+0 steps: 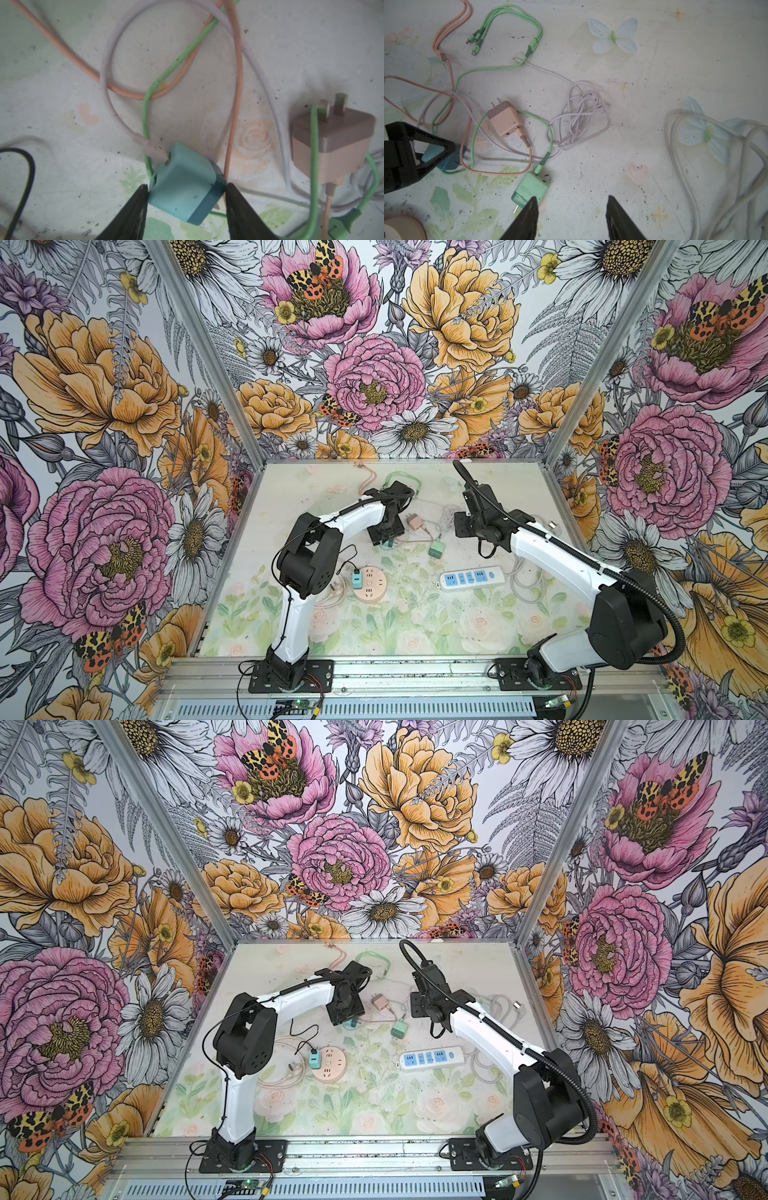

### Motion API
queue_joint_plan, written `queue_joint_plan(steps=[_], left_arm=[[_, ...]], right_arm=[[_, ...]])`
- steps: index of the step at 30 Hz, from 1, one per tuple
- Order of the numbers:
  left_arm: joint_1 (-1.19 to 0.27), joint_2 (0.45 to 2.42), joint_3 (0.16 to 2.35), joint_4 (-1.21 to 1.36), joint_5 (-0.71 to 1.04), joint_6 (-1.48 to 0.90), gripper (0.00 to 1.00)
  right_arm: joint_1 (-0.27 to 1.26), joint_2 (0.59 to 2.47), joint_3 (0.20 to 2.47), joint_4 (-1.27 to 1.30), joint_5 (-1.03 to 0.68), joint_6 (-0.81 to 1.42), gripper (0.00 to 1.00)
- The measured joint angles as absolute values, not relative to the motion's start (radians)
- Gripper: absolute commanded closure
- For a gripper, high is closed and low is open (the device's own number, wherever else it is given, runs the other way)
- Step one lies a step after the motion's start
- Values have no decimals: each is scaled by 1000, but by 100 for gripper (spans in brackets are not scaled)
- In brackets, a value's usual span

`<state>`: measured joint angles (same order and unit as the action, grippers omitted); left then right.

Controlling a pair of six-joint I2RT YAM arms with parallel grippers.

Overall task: Insert the plug
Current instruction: 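Close the left gripper around the small teal charger cube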

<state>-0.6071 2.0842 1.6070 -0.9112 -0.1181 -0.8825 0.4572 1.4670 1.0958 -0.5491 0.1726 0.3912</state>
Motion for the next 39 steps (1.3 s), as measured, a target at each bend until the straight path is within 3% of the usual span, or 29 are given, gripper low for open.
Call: queue_joint_plan(steps=[8, 24, 39], left_arm=[[-634, 2086, 1617, -958, -146, -737, 45], [-633, 2073, 1619, -1044, -314, -509, 41], [-583, 2041, 1542, -976, -169, -328, 40]], right_arm=[[457, 1460, 1082, -550, 172, 391, 46], [457, 1408, 1062, -550, 168, 399, 46], [457, 1406, 1050, -550, 157, 403, 46]])
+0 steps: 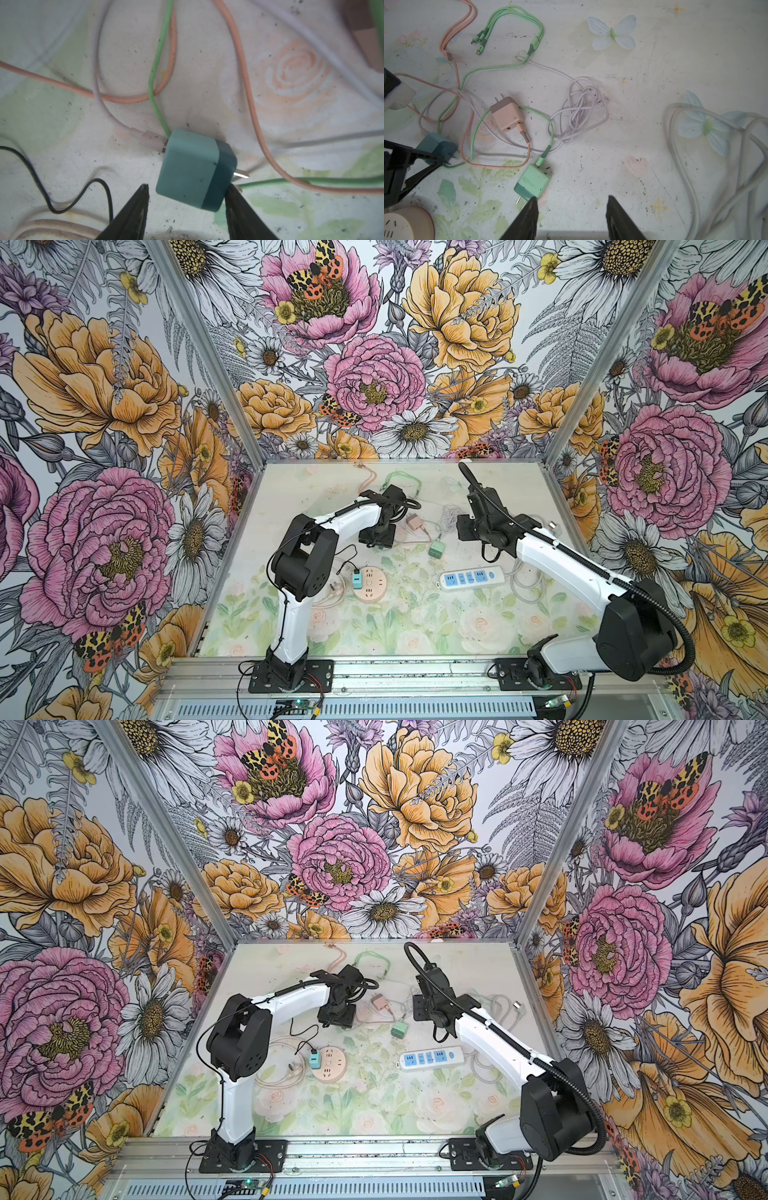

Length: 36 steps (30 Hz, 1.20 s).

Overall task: Insert the plug
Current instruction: 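Close the left gripper around the small teal charger cube, then lift the small teal charger from the cable pile with the left gripper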

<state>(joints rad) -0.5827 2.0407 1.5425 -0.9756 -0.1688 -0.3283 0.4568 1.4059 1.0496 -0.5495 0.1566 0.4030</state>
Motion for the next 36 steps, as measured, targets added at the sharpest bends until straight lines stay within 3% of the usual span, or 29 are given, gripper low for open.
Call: queue_joint_plan(steps=[5, 14, 21, 36], left_arm=[[-577, 2041, 1546, -964, -151, -284, 42], [-566, 2050, 1558, -960, -110, -249, 59], [-564, 2049, 1558, -959, -107, -250, 65], [-585, 1850, 1473, -976, -48, -251, 62]], right_arm=[[457, 1394, 1041, -550, 157, 406, 46], [457, 1386, 1036, -549, 156, 410, 46], [457, 1383, 1036, -550, 153, 410, 46], [457, 1368, 1036, -549, 141, 410, 46]])
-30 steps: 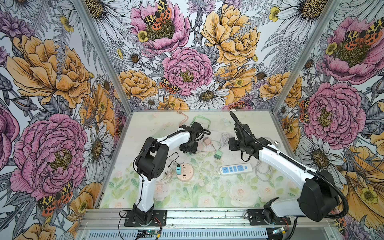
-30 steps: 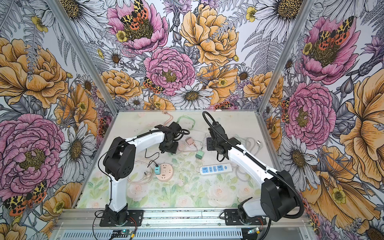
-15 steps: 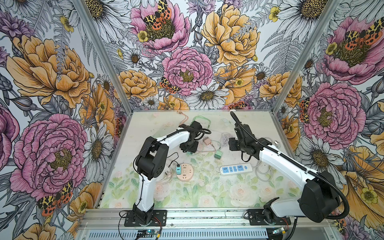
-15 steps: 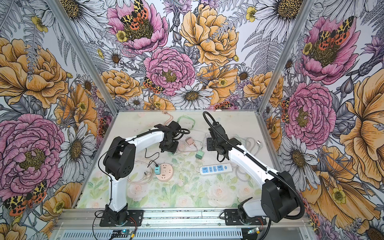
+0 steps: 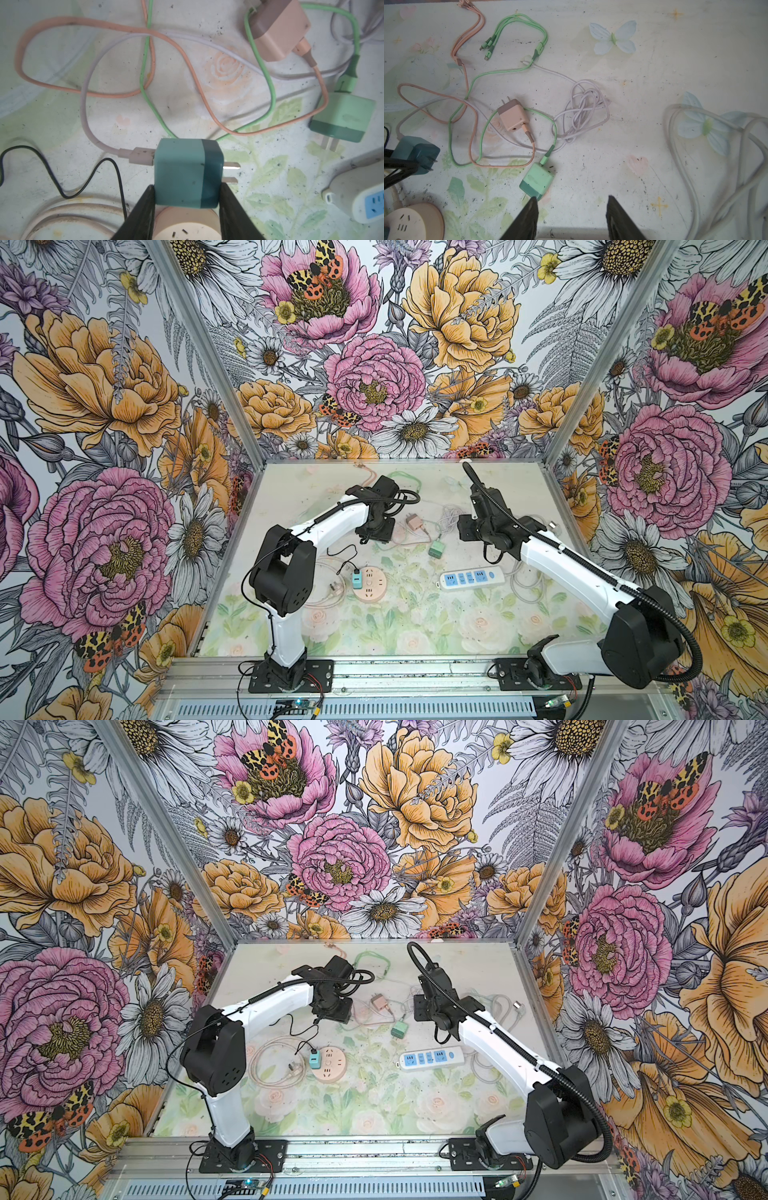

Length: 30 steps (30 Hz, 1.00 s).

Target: Insert the plug

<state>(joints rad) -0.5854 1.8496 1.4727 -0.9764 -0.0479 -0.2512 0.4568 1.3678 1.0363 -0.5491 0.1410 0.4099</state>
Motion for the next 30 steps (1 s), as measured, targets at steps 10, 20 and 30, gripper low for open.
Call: queue_joint_plan(steps=[10, 20, 30], left_arm=[[-784, 1880, 1385, -996, -4, -262, 61], [-867, 1929, 1385, -986, 58, -295, 46], [-745, 1716, 1407, -974, 73, -336, 41]], right_arm=[[457, 1370, 1036, -549, 127, 410, 46], [457, 1379, 1036, -549, 127, 410, 46], [457, 1444, 1095, -552, 118, 403, 47]])
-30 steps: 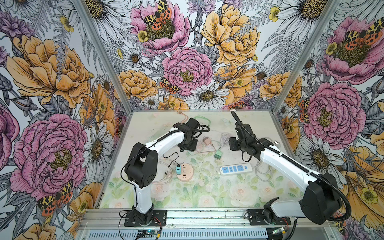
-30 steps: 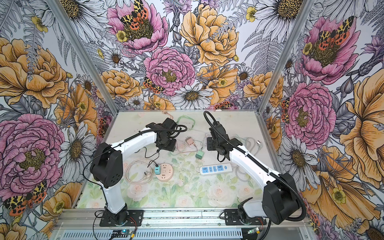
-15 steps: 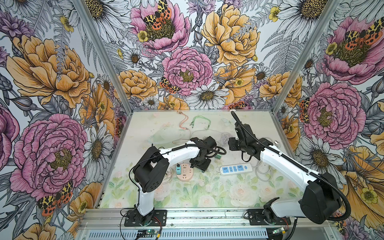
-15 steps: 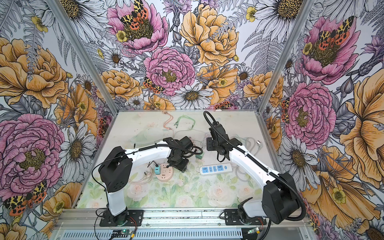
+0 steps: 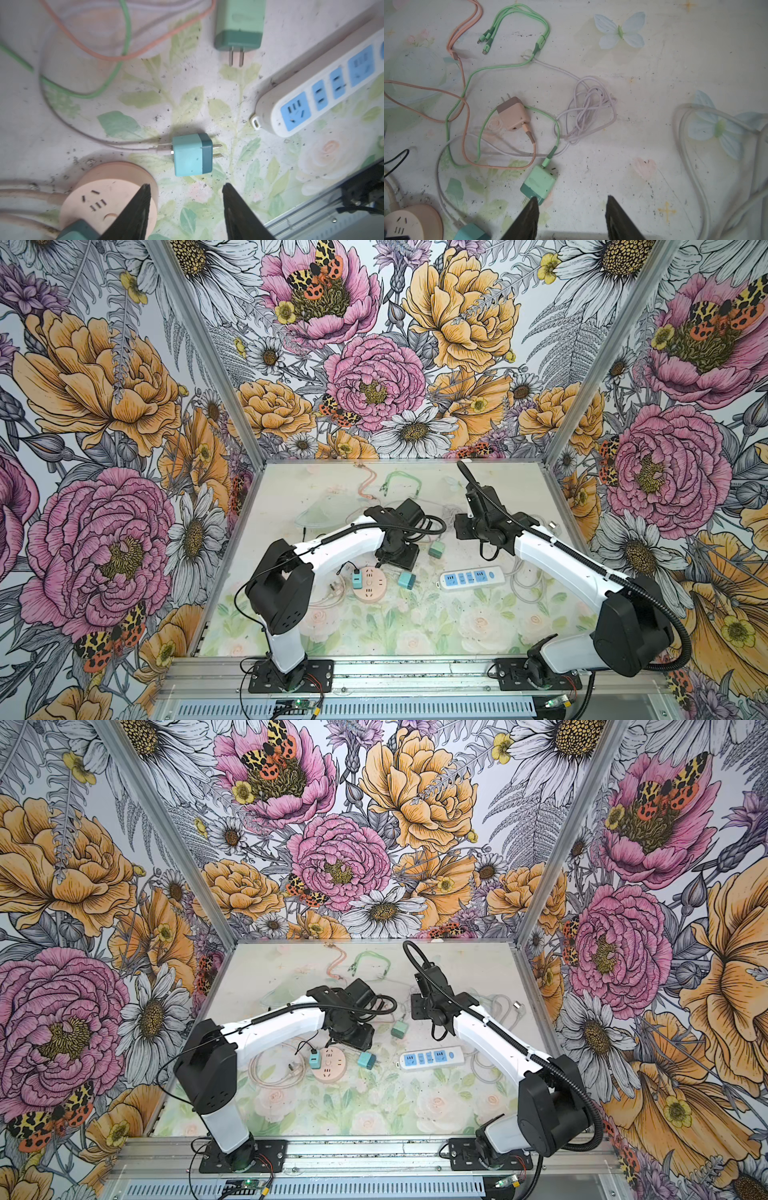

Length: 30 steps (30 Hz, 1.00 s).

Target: Insert the plug

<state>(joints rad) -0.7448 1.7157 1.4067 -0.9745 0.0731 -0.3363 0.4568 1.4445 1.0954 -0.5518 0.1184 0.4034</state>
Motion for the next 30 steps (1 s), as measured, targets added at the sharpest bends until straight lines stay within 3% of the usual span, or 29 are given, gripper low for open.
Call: queue_joint_plan(steps=[5, 11, 30], left_arm=[[-575, 1597, 1441, -953, 52, -405, 41], [-437, 1612, 1444, -953, 25, -447, 41], [-319, 1956, 1634, -908, 65, -578, 37]], right_arm=[[460, 1496, 1172, -548, 77, 381, 49], [500, 1578, 1227, -546, 25, 327, 52], [546, 1645, 1297, -550, 22, 241, 51]])
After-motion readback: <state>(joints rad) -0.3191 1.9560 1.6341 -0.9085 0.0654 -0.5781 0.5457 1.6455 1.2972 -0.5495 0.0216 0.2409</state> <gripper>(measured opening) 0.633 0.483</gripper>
